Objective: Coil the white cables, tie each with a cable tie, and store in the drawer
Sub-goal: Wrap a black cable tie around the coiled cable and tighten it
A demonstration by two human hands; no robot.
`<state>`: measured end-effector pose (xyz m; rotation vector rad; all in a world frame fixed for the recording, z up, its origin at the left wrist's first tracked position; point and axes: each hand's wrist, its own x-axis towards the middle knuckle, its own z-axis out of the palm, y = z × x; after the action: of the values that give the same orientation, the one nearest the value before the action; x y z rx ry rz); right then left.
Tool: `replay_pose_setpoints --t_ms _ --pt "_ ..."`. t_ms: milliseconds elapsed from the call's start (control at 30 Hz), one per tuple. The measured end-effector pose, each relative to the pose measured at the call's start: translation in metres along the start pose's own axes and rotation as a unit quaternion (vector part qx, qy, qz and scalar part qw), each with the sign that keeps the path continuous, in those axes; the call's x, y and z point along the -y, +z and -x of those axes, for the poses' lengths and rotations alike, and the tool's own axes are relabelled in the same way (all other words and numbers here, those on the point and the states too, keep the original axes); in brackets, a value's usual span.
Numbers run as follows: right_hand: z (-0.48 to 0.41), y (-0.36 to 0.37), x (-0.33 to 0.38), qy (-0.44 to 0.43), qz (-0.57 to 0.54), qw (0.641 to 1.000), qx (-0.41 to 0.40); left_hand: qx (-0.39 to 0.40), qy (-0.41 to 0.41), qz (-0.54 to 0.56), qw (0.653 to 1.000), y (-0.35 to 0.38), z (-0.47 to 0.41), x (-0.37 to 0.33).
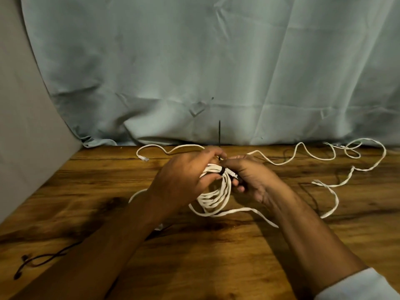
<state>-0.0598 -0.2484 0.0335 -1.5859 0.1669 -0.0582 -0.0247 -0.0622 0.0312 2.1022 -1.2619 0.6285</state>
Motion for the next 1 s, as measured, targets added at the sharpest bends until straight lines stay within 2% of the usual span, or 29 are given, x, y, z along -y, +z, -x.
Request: replay_pose_setpoints --t_ms 67,233,400,500,700,833,1000 --pt "-0.001 -0.002 0.0 -0.01 0.008 1.0 0.015 0.006 0.001 0.018 1.0 0.0 0.0 0.003" --pt "0.0 -0.003 0.002 -0.105 -0.022 0.994 0.012 0.016 -0.049 0.122 0.991 0.0 -0.002 0.005" --pt "-0.004 -0.001 -0.002 -0.043 -0.054 0.997 0.024 0.011 -0.08 0.185 0.979 0.001 -0.002 0.004" --pt "-0.005 -0.001 -0.003 -0.041 -0.042 0.998 0.025 0.009 -0.083 0.188 0.979 0.0 -0.003 0.006" --pt "0.011 0.007 0.011 -0.111 -0.057 0.991 0.058 -0.022 -0.095 0.135 0.986 -0.009 -0.006 0.019" --pt "0.011 0.006 0.01 -0.194 0.059 0.977 0.066 0.004 -0.138 0.183 0.973 -0.014 -0.005 0.025" --pt "0.009 0.008 0.006 -0.239 0.128 0.961 0.053 0.041 -0.173 0.218 0.96 -0.016 -0.007 0.029"
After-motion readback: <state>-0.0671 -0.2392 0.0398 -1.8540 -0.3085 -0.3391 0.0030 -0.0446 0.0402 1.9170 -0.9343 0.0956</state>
